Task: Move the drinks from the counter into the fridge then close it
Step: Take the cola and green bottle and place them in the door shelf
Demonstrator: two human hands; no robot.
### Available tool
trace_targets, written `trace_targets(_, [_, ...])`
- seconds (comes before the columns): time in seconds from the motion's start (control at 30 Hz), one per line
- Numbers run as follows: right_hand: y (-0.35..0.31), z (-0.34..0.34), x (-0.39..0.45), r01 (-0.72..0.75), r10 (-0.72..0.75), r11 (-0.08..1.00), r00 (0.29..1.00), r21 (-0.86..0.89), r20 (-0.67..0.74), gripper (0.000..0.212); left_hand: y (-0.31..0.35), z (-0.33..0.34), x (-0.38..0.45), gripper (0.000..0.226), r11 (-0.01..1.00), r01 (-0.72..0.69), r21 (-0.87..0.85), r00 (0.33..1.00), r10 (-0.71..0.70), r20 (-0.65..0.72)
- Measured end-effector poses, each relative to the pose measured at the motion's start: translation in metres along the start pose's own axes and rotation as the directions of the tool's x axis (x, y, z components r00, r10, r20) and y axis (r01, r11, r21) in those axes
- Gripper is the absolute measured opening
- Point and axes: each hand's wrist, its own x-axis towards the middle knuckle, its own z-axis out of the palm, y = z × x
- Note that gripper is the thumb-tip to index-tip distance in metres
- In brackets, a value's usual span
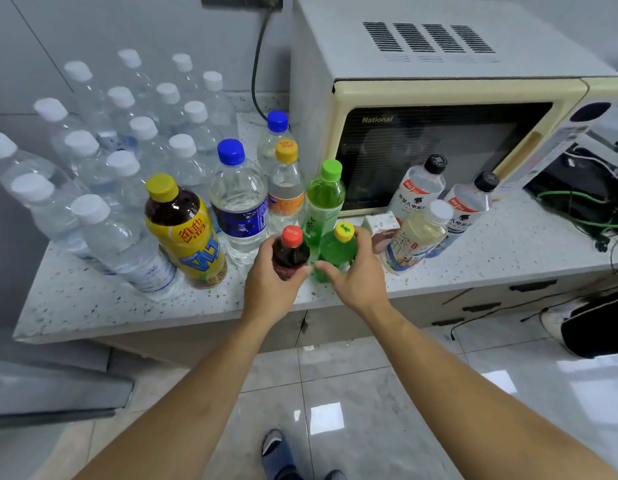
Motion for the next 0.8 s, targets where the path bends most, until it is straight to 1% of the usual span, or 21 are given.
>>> trace_targets(0.13, [0.005,0.002,0.000,-0.058,0.062,0.995,0.997,0.083,-0.045,0.070,-0.008,0.000,0.003,0.062,0.997,0.051,-0.059,0.998,-0.050,0.024])
trace_targets(0.23, [0.012,-0.003,-0.009,-0.070,0.078,0.984,0.996,0.163,-0.044,0.068,-0.010,-0.005,0.002,0.060,0.987,0.102,-0.128,0.995,-0.099,0.026])
trace_targets(0.33, [0.021,-0.015,-0.031,-0.059,0.078,0.962,0.995,0.268,-0.061,0.064,-0.013,-0.017,-0.015,0.059,0.974,0.132,-0.183,0.991,-0.136,-0.010])
trace_targets(0.47, [0.034,-0.032,-0.073,-0.058,0.107,0.924,0.988,0.378,-0.111,0.057,-0.016,-0.030,-0.061,0.049,0.949,0.152,-0.278,0.981,-0.178,-0.071])
trace_targets(0.57, [0.045,-0.037,-0.106,-0.079,0.125,0.906,0.989,0.416,-0.084,0.054,-0.020,-0.036,-0.103,0.047,0.927,0.160,-0.339,0.973,-0.206,-0.104])
trace_targets(0.63, [0.050,-0.038,-0.127,-0.086,0.122,0.899,0.991,0.429,-0.059,0.056,-0.025,-0.040,-0.133,0.053,0.913,0.154,-0.378,0.965,-0.221,-0.142])
trace_targets(0.7, [0.053,-0.037,-0.146,-0.095,0.109,0.896,0.994,0.433,-0.009,0.058,-0.029,-0.043,-0.166,0.059,0.894,0.170,-0.414,0.953,-0.257,-0.164])
trace_targets(0.8, [0.057,-0.031,-0.175,-0.105,0.093,0.889,0.994,0.446,0.049,0.059,-0.032,-0.050,-0.215,0.058,0.852,0.193,-0.486,0.923,-0.326,-0.206])
